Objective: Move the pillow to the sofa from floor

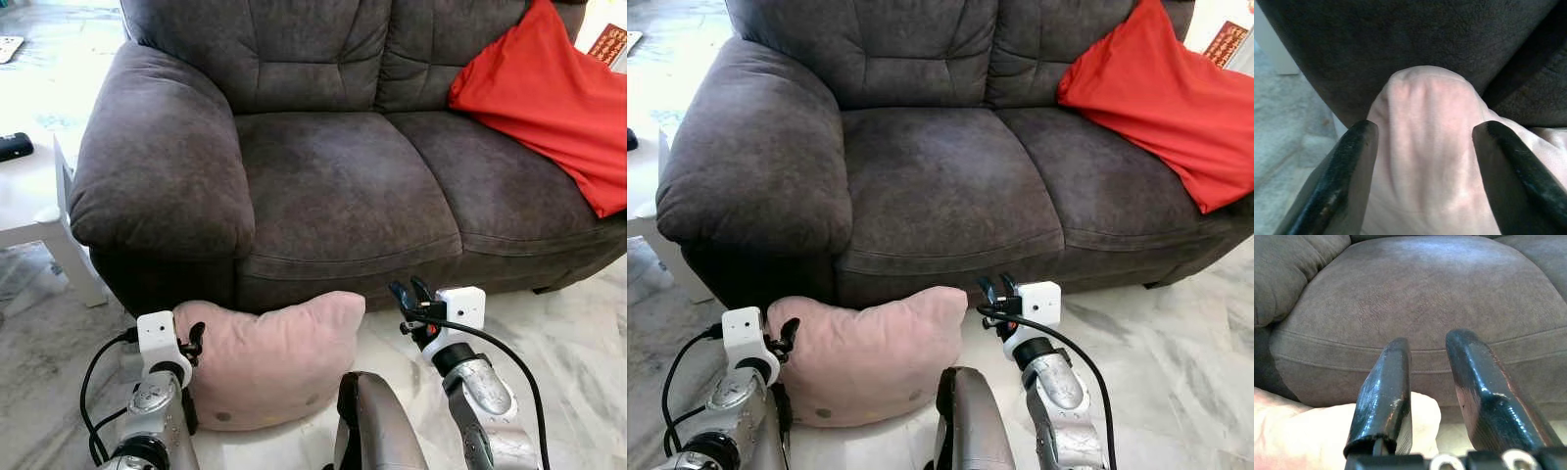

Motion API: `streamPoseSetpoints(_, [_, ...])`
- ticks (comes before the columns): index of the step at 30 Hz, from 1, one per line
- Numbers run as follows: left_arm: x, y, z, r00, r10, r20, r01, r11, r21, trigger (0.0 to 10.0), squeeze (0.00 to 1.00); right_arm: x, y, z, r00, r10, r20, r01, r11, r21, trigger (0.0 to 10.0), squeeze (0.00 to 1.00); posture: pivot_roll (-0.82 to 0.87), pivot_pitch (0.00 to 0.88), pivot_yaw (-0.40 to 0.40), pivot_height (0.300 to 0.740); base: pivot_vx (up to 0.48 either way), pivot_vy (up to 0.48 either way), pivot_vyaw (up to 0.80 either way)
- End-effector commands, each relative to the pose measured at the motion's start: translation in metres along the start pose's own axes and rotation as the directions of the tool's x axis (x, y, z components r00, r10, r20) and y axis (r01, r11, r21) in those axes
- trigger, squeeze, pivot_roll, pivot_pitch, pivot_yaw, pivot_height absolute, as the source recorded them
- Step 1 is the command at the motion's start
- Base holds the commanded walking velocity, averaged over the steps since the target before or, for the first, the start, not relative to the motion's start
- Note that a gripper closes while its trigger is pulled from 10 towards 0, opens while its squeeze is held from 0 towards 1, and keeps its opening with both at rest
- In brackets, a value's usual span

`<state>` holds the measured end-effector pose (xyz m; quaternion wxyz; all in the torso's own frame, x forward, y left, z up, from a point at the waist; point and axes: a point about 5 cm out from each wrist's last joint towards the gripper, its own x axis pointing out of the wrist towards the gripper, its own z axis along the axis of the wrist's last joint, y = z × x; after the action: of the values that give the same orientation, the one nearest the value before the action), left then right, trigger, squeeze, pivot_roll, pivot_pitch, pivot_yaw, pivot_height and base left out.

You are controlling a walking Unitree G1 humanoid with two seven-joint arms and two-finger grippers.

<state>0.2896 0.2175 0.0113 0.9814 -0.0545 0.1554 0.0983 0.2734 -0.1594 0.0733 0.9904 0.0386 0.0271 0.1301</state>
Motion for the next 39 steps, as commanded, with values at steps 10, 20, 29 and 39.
streamPoseSetpoints(10, [0.000, -0.002, -0.003, 1.000, -0.003, -0.019, 0.002, 0.999, -0.049, 10.0, 0.00, -0.003, -0.001, 0.005, 1.000, 0.018, 0.006, -0.018, 1.000, -0.007, 10.0, 0.00, -0.01, 0.082, -0.180, 0.473, 0.116, 0.000, 0.00])
streamPoseSetpoints(20, [0.001, -0.003, 0.000, 1.000, -0.004, -0.008, 0.004, 0.998, -0.064, 10.0, 0.00, -0.003, 0.000, 0.006, 1.000, 0.031, 0.004, -0.031, 0.999, -0.013, 10.0, 0.00, -0.01, 0.085, -0.185, 0.473, 0.344, 0.000, 0.00])
streamPoseSetpoints(29, [-0.003, -0.008, -0.010, 0.997, -0.061, -0.055, 0.056, 0.995, -0.082, 10.0, 0.00, -0.004, 0.001, 0.003, 0.999, 0.042, -0.009, -0.042, 0.999, -0.009, 10.0, 0.00, -0.02, 0.090, -0.188, 0.473, 0.153, 0.000, 0.00])
streamPoseSetpoints(39, [-0.014, -0.005, -0.036, 0.980, -0.069, -0.184, 0.062, 0.997, -0.046, 10.0, 0.00, -0.008, 0.001, 0.001, 0.999, 0.044, -0.026, -0.044, 0.999, -0.010, 10.0, 0.00, -0.02, 0.101, -0.193, 0.473, 0.000, 0.000, 0.00])
